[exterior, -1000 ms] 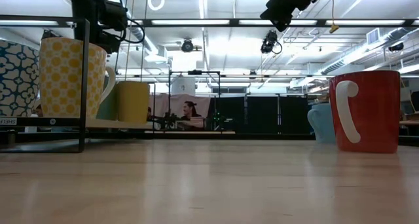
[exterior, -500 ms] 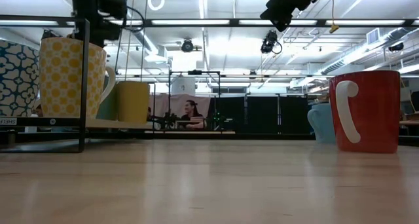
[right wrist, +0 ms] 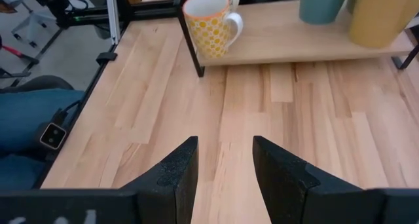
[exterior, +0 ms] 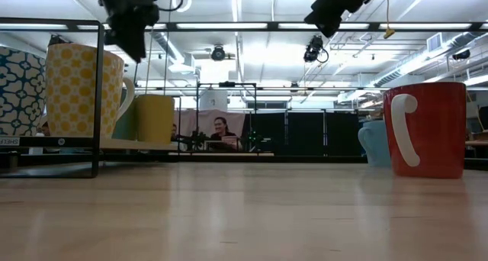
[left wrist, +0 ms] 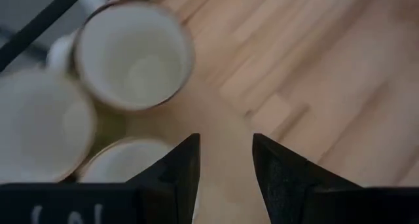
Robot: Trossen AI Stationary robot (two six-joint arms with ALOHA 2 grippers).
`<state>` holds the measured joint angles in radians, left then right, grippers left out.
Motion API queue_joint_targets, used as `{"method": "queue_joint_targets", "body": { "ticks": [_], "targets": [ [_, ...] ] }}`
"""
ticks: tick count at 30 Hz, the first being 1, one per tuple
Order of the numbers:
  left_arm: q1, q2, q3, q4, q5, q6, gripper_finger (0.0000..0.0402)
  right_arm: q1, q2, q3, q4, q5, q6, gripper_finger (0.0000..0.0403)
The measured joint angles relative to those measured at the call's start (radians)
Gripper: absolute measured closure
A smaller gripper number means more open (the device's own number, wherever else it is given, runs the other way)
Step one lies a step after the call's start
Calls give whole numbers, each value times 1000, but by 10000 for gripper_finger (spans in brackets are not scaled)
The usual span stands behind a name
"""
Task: Place coffee mugs
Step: Move the red mug to the center of the table
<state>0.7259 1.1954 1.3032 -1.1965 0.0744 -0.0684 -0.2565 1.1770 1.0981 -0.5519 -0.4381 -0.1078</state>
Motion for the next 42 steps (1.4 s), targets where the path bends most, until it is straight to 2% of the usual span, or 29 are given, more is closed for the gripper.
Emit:
{"method": "queue_joint_targets", "body": {
  "ticks": [7, 14, 18, 24, 29, 36, 42],
  "targets": [
    [-175, 0, -1, 127, 1, -57, 255, 9, 0, 0, -113, -8, 8, 252],
    [-314, 0, -1, 249, 0, -60, 255, 52, 0, 0, -313, 12, 7, 252],
    [-369, 0, -1, 301, -1, -60, 255, 73, 0, 0, -457, 93, 7, 252],
    [-421, 0, -1, 324, -2, -60, 255, 92, 0, 0, -597, 275, 7, 252],
    [-443, 0, -1, 325, -3, -60, 255, 93, -1, -14, -581, 308, 10, 252],
    [-451, 0, -1, 325, -3, -60, 255, 93, -1, -137, -516, 256, 11, 252],
    [-451, 0, -1, 325, -27, -60, 255, 93, 0, -218, -453, 278, 11, 252]
  ]
}}
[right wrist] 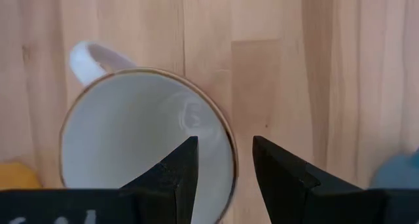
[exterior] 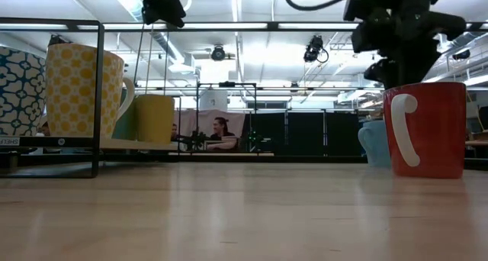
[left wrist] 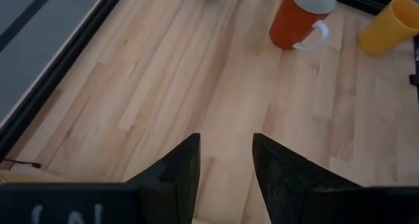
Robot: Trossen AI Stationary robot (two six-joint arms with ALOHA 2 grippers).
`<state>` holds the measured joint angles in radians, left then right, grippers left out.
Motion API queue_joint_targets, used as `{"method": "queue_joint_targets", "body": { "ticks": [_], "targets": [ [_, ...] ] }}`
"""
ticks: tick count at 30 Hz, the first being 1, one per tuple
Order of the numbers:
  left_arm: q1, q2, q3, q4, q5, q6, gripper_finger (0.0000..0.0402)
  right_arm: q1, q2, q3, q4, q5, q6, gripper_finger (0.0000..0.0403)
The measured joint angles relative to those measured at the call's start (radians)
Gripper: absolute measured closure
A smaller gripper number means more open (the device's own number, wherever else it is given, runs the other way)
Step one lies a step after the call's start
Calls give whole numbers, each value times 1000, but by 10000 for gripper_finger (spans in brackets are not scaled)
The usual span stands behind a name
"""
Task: Place coffee mugs
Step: Move the red mug to the center of the table
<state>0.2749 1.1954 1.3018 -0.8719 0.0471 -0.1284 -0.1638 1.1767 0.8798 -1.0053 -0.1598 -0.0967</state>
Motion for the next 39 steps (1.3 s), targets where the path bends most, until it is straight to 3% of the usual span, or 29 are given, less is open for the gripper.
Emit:
{"method": "queue_joint_targets", "body": {
  "ticks": [13, 20, 25, 33, 39],
  "targets": [
    [1, 0, 0, 0, -2, 0, 255, 0, 0, -76, 75, 2, 131, 265],
    [1, 0, 0, 0, -2, 0, 255, 0, 0, -77, 93, 2, 141, 322],
    [1, 0, 0, 0, -2, 0, 255, 0, 2, -79, 128, 6, 244, 375],
    [1, 0, 0, 0, -2, 0, 255, 0, 1, -57, 200, 24, 452, 375],
    [1, 0, 0, -1, -2, 1, 255, 0, 13, 31, 262, 154, 609, 370]
  ]
}}
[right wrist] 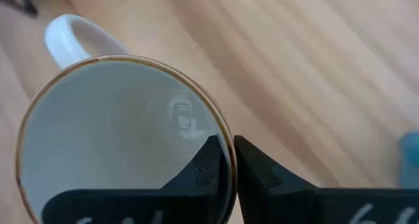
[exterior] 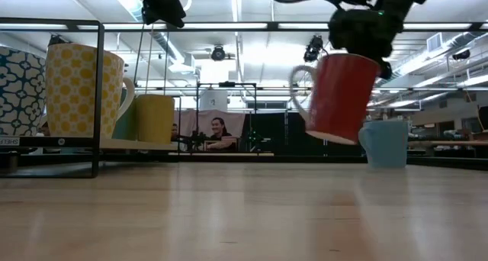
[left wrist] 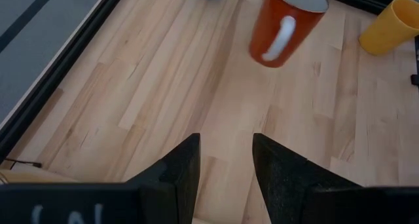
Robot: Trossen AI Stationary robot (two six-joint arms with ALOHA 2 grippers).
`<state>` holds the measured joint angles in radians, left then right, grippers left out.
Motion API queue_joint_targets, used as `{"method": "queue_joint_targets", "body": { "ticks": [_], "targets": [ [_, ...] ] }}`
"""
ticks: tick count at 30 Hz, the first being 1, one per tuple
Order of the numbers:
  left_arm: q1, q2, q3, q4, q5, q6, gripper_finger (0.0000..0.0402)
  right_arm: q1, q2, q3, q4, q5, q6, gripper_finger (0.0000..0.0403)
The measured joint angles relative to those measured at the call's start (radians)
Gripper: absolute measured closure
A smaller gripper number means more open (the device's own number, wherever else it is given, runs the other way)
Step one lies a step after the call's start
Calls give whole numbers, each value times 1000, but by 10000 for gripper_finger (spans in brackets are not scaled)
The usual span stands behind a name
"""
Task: Place coffee mugs
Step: Move the red mug to the center of the table
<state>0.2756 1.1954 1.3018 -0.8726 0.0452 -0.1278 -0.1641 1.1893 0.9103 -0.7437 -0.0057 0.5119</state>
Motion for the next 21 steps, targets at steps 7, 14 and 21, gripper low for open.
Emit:
{"method": "queue_joint_targets", "body": {
  "ticks": [7, 14, 21],
  "targets": [
    [0, 0, 0, 0, 0, 0, 255, -3, 154, 192, 12, 23, 9, 371],
    [0, 0, 0, 0, 0, 5, 255, -6, 412, 440, 10, 24, -47, 370],
    [0, 0, 0, 0, 0, 9, 255, -31, 627, 647, 7, 13, -80, 369]
  ]
}}
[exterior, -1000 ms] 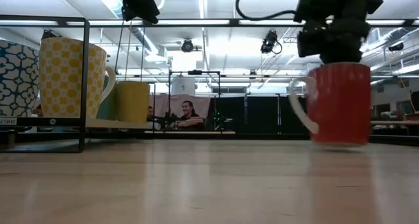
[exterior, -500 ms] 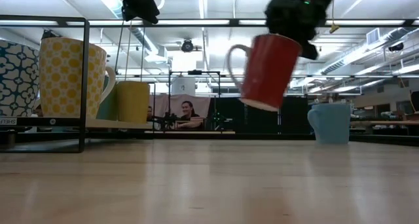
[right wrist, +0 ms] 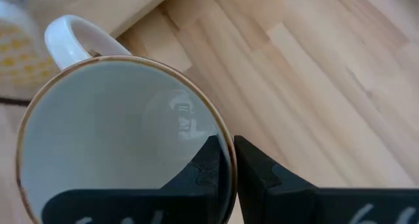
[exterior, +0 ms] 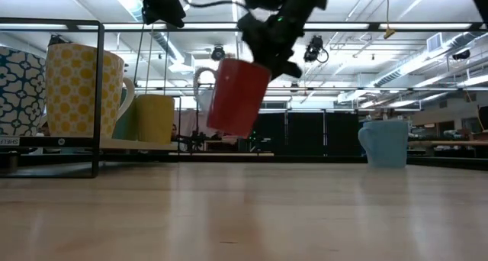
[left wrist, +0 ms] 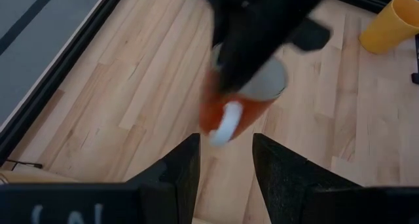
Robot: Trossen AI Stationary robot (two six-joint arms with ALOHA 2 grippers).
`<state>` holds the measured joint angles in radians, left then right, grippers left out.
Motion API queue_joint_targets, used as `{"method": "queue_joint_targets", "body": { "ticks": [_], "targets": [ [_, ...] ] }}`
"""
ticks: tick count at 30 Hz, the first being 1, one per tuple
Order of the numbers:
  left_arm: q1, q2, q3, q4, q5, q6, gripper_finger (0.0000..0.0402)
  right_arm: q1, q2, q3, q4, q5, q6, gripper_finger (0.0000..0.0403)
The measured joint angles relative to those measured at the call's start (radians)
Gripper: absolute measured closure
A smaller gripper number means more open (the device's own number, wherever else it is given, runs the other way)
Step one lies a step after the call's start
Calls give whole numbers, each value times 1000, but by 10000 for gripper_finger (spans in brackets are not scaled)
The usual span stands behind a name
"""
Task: Place coffee mugs
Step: Move the red mug to the center of the table
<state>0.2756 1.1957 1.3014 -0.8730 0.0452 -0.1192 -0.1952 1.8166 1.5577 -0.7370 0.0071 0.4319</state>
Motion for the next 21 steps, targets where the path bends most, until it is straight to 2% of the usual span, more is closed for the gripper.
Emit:
{"method": "queue_joint_targets", "body": {
  "ticks": [9, 21],
  "targets": [
    [0, 0, 0, -4, -4, 0, 255, -20, 180, 150, -54, 0, -16, 369],
    [0, 0, 0, 0, 1, 3, 255, -27, 196, 156, -81, 0, -15, 362]
  ]
}}
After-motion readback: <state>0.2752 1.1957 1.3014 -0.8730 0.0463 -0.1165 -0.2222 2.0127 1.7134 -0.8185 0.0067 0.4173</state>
